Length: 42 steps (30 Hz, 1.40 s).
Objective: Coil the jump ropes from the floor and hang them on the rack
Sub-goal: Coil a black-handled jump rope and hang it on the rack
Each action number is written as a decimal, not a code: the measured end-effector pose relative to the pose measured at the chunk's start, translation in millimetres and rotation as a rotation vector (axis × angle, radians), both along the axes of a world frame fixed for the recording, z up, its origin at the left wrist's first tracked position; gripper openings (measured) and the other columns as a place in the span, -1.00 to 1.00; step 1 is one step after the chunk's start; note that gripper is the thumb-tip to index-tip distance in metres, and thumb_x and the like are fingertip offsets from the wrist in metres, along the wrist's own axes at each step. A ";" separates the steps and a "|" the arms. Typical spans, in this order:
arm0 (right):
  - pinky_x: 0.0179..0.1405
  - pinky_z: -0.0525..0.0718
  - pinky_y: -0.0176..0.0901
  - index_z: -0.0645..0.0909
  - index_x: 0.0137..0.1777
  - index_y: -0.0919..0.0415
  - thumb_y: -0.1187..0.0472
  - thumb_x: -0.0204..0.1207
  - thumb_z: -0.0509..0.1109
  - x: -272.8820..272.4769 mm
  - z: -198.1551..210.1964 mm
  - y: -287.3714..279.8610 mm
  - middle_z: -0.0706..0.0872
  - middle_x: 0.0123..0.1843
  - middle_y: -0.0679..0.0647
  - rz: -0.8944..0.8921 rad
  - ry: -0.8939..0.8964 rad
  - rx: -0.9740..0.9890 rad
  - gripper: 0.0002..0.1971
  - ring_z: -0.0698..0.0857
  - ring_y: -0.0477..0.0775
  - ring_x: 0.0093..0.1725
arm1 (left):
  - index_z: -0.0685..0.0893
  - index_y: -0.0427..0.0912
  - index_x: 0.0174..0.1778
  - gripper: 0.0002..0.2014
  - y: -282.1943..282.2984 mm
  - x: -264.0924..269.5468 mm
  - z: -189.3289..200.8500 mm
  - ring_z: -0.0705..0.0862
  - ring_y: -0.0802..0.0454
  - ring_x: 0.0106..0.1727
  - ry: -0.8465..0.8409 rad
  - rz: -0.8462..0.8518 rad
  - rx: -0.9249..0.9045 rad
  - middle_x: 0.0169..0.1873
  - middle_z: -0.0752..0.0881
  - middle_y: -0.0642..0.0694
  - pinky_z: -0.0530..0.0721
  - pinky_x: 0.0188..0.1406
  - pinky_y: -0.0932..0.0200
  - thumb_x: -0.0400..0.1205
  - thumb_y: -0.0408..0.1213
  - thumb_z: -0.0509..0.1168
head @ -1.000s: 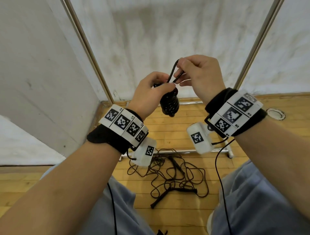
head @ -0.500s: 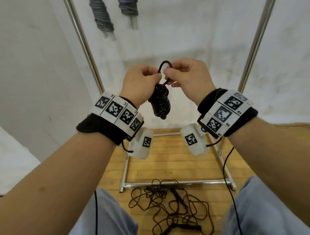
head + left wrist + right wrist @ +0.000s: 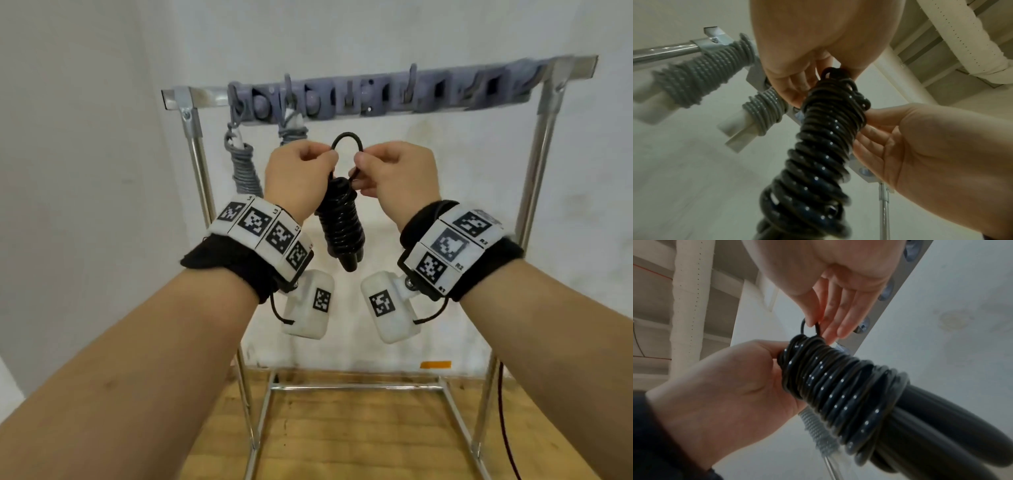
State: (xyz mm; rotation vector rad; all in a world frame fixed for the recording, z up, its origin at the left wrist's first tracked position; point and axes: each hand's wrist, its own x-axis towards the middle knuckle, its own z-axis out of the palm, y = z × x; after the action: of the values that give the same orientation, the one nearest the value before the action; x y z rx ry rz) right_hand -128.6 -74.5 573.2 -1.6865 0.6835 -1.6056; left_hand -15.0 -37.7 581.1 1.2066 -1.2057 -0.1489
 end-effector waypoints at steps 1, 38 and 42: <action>-0.30 0.71 -0.17 0.62 -0.33 0.18 0.34 0.53 0.36 1.1 8.9 -4.6 0.72 -0.39 0.07 -0.012 -0.001 -0.008 -0.80 0.69 -0.06 -0.47 | 0.69 -0.02 -0.34 -0.85 -5.8 0.5 8.9 0.63 0.15 -0.36 -0.011 0.015 -0.018 -0.41 0.70 0.07 0.59 -0.27 0.23 0.55 -0.29 0.36; -0.03 0.74 0.24 0.66 -0.47 0.15 0.27 0.47 0.41 16.0 64.9 -71.3 0.76 -0.34 0.19 -0.107 0.116 -0.003 -0.74 0.71 0.16 -0.30 | 0.79 -0.36 -0.07 -0.84 -62.4 0.9 86.0 0.74 -0.16 -0.15 -0.443 0.328 0.131 -0.16 0.80 -0.28 0.68 0.08 0.03 0.56 -0.38 0.33; 0.08 0.71 0.21 0.65 -0.39 0.08 0.30 0.49 0.39 12.5 63.5 -67.1 0.77 -0.24 0.13 -0.073 0.147 0.004 -0.77 0.77 0.23 -0.10 | 0.79 -0.33 -0.06 -0.82 -58.8 0.4 86.5 0.65 -0.07 -0.24 -0.538 0.357 0.147 -0.15 0.80 -0.23 0.60 -0.28 0.15 0.58 -0.39 0.28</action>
State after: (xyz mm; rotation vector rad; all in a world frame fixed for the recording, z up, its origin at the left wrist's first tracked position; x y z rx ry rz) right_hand -116.1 -141.6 636.7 -1.8086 0.8288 -1.5394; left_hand -14.6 -96.5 667.6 1.6329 -1.4275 0.3823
